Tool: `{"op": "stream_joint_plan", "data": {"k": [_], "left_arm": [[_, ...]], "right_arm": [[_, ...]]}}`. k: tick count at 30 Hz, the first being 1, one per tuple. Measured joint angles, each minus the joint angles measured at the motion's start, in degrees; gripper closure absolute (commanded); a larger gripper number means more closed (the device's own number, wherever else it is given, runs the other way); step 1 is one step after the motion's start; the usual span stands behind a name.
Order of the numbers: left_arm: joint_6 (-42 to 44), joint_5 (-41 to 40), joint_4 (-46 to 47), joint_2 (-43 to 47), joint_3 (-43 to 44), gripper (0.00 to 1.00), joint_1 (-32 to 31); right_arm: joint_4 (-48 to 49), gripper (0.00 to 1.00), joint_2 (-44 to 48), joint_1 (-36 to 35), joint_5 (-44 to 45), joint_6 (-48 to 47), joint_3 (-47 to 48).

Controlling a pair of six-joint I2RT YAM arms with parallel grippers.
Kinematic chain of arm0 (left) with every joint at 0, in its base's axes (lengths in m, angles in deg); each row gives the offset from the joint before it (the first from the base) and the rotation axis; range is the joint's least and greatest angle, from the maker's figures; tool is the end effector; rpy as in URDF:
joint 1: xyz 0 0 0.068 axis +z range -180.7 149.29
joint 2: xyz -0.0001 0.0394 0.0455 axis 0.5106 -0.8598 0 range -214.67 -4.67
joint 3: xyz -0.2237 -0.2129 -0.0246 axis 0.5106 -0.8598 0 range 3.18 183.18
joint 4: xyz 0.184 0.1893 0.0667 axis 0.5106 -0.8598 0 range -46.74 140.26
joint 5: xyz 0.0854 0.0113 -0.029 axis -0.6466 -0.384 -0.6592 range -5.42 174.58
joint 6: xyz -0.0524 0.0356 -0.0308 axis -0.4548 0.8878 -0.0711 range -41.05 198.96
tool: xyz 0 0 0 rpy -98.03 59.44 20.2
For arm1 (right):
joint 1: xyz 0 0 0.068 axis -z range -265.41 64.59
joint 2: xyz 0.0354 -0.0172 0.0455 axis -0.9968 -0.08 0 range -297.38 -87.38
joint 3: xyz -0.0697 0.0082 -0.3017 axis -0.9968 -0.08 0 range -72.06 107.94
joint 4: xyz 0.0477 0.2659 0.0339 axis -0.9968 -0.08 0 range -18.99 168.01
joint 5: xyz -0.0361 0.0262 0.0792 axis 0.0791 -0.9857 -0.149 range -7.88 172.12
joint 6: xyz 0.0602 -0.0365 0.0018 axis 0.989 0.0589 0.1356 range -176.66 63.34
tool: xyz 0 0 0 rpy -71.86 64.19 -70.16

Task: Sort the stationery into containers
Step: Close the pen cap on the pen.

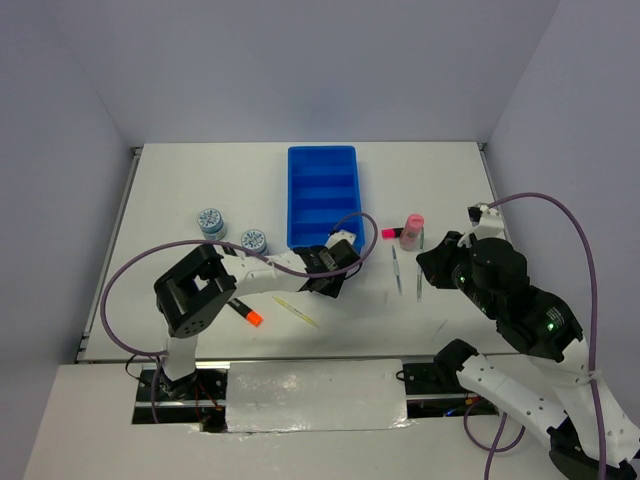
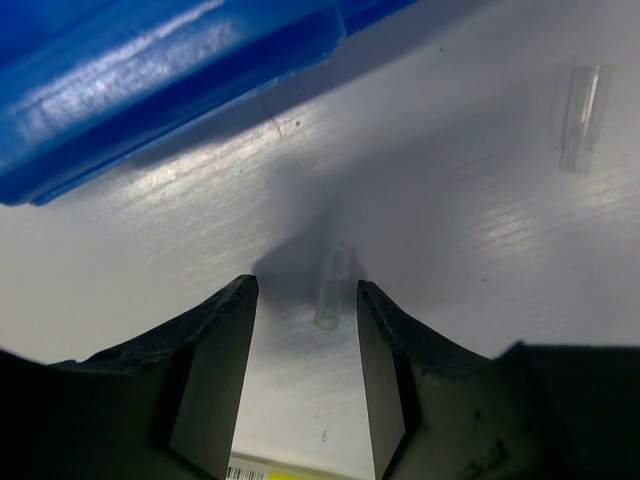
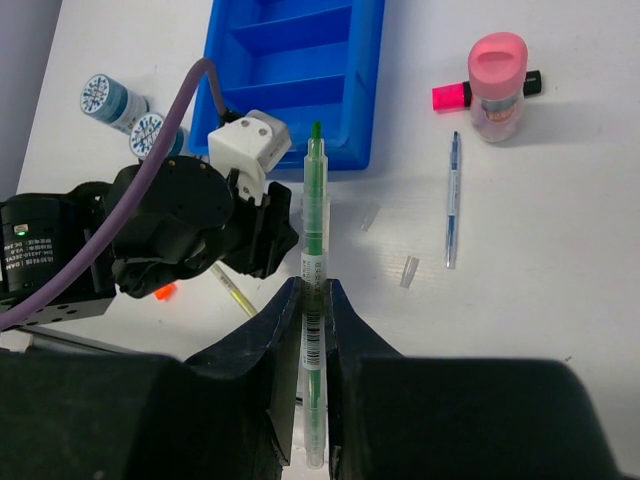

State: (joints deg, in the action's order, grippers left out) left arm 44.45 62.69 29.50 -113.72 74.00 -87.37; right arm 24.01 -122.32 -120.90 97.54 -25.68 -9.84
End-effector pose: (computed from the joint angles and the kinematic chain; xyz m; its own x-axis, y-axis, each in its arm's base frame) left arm 0.2504 -0.3415 0.1782 -0.7674 0.2104 -0.6057 0.2852 0.9581 -0.0286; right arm 0.0810 0.0389 0.3991 -0.5024 0.2513 -0.8273 -0.1255 0.9255 0.3574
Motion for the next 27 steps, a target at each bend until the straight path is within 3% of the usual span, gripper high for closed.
{"op": "stream_joint_plan", "data": {"k": [6, 12, 14, 16, 18, 21, 27], "left_arm": [[-0.04, 1.07, 1.88, -0.26, -0.35, 0.48, 0.02], [-0.2, 1.84, 3.43, -0.26, -0.83, 0.6, 0.0], [-0.28, 2.01, 4.07, -0.26, -1.09, 0.66, 0.0], [-0.28, 2.19, 4.92, -0.26, -1.38, 0.84, 0.0], [-0.26, 2.27, 5.35, -0.24, -1.46, 0.95, 0.0], [-0.35, 2.27, 5.29, -0.04, -1.51, 1.0, -0.17], [-0.46, 2.29, 0.15, 2.95, -1.73, 1.0, -0.52]], "right_arm": [[0.37, 1.0, -0.02, 0.0, -0.22, -0.02, -0.42], [0.42, 1.0, -0.02, 0.0, -0.9, 0.0, -0.87], [0.42, 1.0, -0.02, 0.0, -1.09, 0.0, -0.87], [0.48, 1.0, -0.02, 0.0, -1.27, -0.02, -0.87], [0.68, 1.0, 0.0, 0.0, -1.51, 0.0, -0.96], [1.51, 1.0, 0.04, 0.0, -2.16, -0.11, -1.84], [4.52, 1.0, 1.22, 0.0, -5.9, -1.18, -5.05]]}}
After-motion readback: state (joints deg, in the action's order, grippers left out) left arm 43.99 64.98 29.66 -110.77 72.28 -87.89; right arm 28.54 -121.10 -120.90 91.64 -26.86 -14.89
